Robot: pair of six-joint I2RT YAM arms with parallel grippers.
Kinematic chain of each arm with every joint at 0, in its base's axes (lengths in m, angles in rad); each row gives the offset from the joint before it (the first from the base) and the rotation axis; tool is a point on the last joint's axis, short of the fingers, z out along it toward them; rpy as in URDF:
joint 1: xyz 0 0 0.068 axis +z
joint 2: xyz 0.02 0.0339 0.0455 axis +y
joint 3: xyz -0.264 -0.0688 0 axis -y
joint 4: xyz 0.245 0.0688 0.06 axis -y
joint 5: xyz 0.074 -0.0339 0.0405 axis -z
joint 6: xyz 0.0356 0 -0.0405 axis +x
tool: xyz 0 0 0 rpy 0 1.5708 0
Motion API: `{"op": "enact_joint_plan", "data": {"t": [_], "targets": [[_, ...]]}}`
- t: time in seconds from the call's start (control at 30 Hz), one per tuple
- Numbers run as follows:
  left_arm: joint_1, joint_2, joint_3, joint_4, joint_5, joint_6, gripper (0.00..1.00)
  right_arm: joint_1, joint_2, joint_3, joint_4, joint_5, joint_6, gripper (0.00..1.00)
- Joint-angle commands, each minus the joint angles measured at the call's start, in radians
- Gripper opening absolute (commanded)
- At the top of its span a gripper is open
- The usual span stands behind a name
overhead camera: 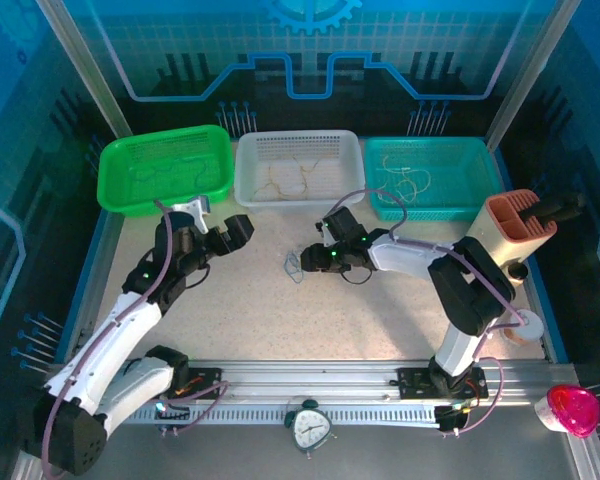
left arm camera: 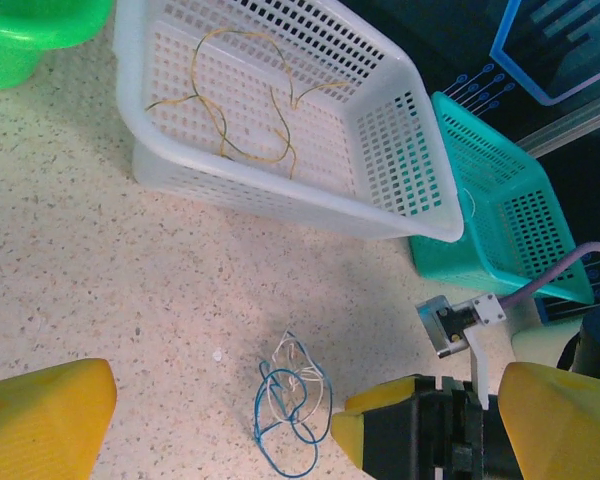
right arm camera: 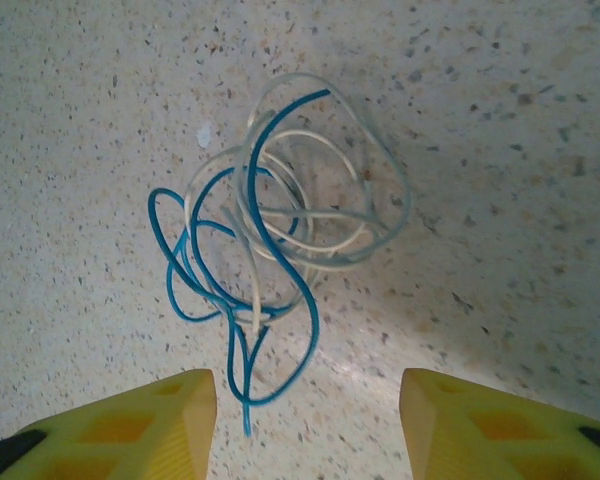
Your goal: Untangle the cables
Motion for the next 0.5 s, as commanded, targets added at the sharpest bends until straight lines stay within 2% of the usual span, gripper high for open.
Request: {"op": "enact_joint_plan", "data": {"t": [0.0, 0.2, 0.37, 0.47], "targets": [[-0.013, -0.018, -0.01, 0.004, -0.026, -0.017, 0.99, 0.017, 0.029, 0.031, 0.076, -0.024, 0.051, 0.5], [-0.044, 0.0, -0.002, 0.018, -0.024, -0.001, 0.99, 0.021, 0.077, 0.045, 0.113, -0.036, 0.081, 0.4], [-0.063, 0.019, 0.004, 0.03, -0.022, 0.011, 0.99, 0.024, 0.085, 0.031, 0.131, -0.037, 0.09, 0.22], [-0.067, 0.028, 0.007, 0.034, -0.027, 0.015, 0.99, 0.022, 0.058, 0.017, 0.127, -0.036, 0.08, 0.08]]}}
